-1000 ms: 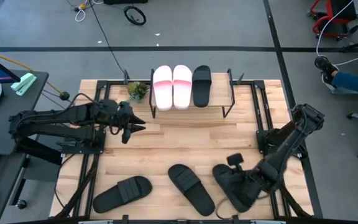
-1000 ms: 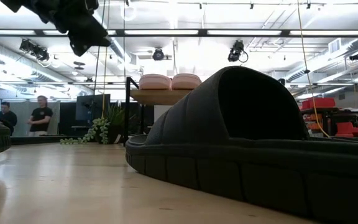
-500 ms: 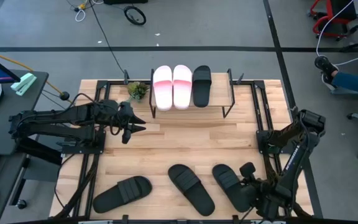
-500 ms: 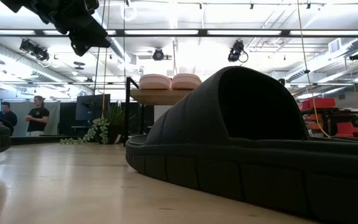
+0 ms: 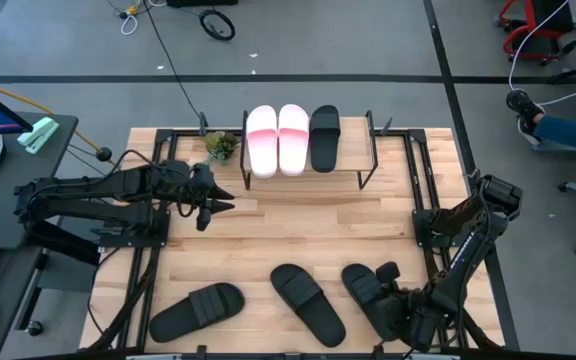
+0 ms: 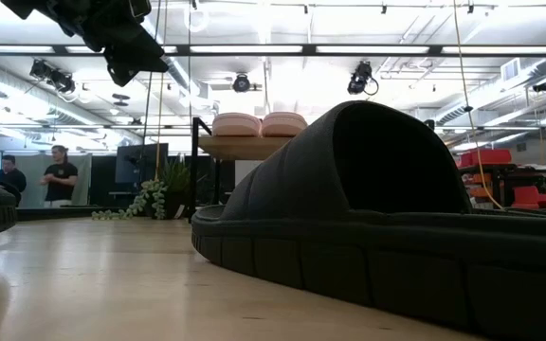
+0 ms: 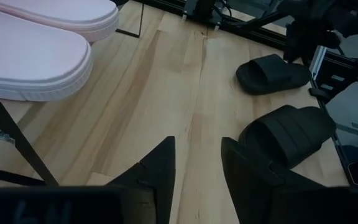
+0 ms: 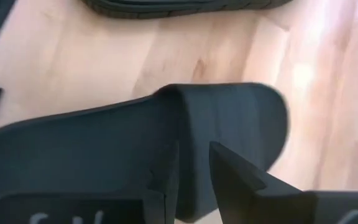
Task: Pick and place slides into the shelf
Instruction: Put the right black slide on the shelf
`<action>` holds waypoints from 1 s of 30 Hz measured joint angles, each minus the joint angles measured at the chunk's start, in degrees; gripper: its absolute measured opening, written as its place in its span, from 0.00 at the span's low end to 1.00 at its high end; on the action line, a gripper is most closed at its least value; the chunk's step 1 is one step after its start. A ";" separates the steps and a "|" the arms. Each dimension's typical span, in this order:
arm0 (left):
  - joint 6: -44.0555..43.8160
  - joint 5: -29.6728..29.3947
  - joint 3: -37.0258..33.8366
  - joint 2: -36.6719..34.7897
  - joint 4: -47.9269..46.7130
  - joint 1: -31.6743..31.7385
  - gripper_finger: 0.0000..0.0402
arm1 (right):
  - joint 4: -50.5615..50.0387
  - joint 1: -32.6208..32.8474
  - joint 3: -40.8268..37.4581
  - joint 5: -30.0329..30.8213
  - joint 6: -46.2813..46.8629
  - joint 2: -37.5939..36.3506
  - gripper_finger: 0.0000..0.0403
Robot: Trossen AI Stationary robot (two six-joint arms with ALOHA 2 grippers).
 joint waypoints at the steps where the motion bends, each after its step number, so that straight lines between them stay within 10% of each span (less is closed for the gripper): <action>1: 0.00 0.00 0.00 0.00 0.00 0.00 0.33 | -0.14 -0.03 0.00 0.86 -0.84 0.00 0.23; 30: 0.00 0.00 0.00 0.00 0.00 0.01 0.35 | 2.69 1.18 -1.98 -0.58 0.93 -0.13 0.23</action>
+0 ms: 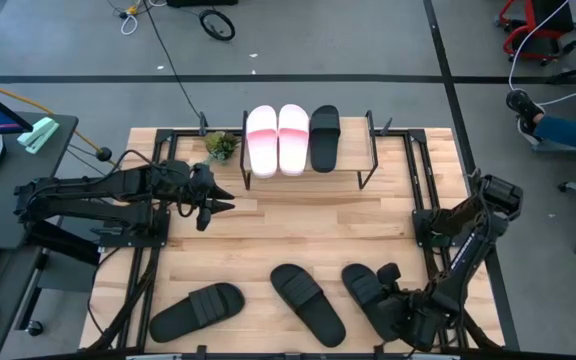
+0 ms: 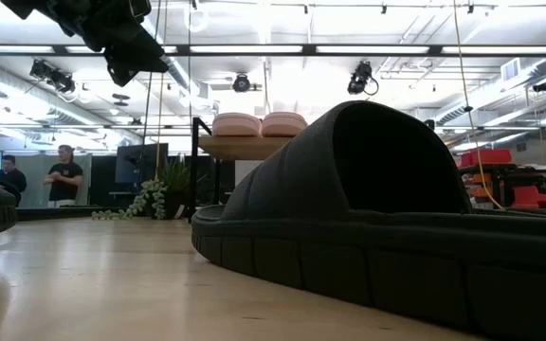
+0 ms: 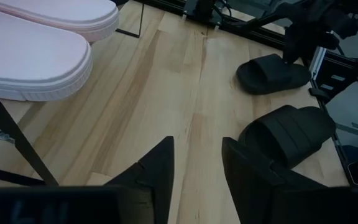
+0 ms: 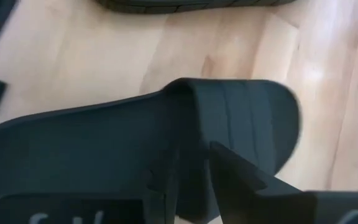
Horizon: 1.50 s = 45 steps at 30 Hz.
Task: Pick and place slides into the shelf
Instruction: Put the right black slide on the shelf
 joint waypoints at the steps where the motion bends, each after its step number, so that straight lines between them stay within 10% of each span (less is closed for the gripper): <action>1: 0.00 0.01 0.00 0.00 0.00 -0.01 0.35 | 0.01 0.39 0.02 0.02 0.64 -0.02 0.23; 45: -1.44 0.00 0.00 0.02 -0.02 -0.02 0.34 | 5.53 0.28 -8.77 11.03 -0.37 -0.07 0.23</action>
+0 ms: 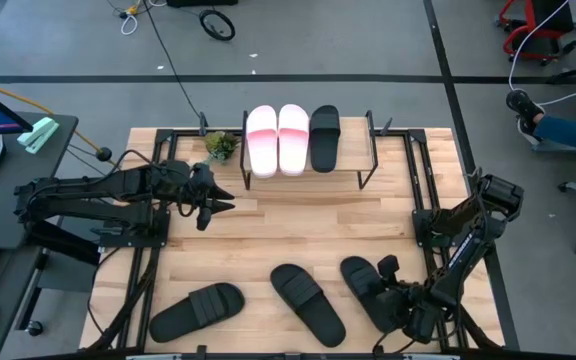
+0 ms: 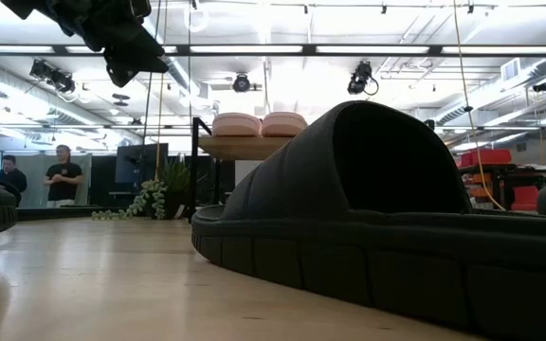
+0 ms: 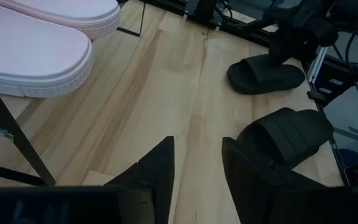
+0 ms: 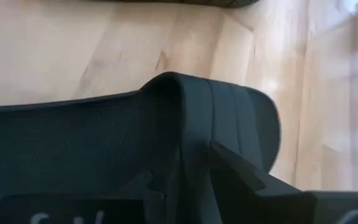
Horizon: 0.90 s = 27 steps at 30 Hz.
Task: Pick and place slides into the shelf
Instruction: Put the right black slide on the shelf
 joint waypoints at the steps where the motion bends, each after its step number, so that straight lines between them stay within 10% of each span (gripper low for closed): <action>1: 0.00 0.00 0.00 0.00 0.00 0.00 0.34 | 0.25 0.03 -0.34 0.04 -0.13 0.00 0.23; 27: 0.09 0.00 0.00 0.00 0.00 0.02 0.34 | 1.71 -10.54 -3.23 9.56 6.28 0.04 0.02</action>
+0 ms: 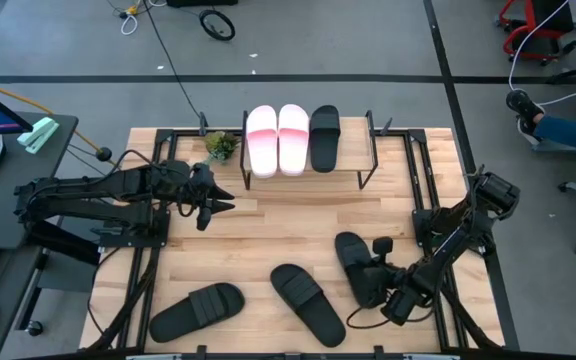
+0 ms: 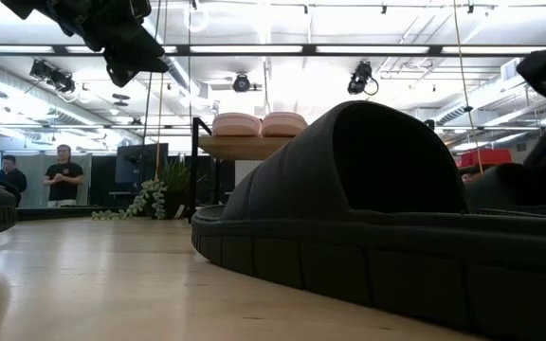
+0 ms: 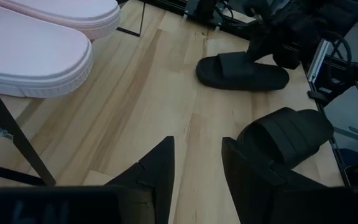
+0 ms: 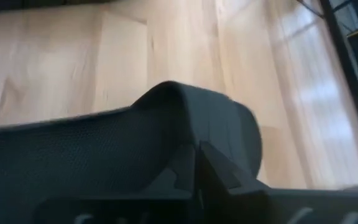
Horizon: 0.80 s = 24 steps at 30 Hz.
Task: Pick and place slides into the shelf
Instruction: Put the right black slide on the shelf
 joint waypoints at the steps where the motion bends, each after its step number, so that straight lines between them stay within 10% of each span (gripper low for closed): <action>1: -0.02 -0.02 0.02 0.00 0.00 0.00 0.34 | -0.15 -0.13 0.79 0.34 -0.38 0.01 0.02; 10: -0.04 -0.02 0.02 0.00 0.00 -0.02 0.38 | -5.19 -0.24 15.48 6.03 -13.27 -0.28 0.01; 15: 0.16 -0.02 0.02 0.00 0.01 -0.01 0.38 | -17.39 -2.58 23.89 20.11 -21.58 -0.31 0.01; 24: 1.36 -0.02 0.02 0.00 0.00 -0.02 0.34 | -39.40 -19.65 33.67 27.94 -25.34 -0.34 0.01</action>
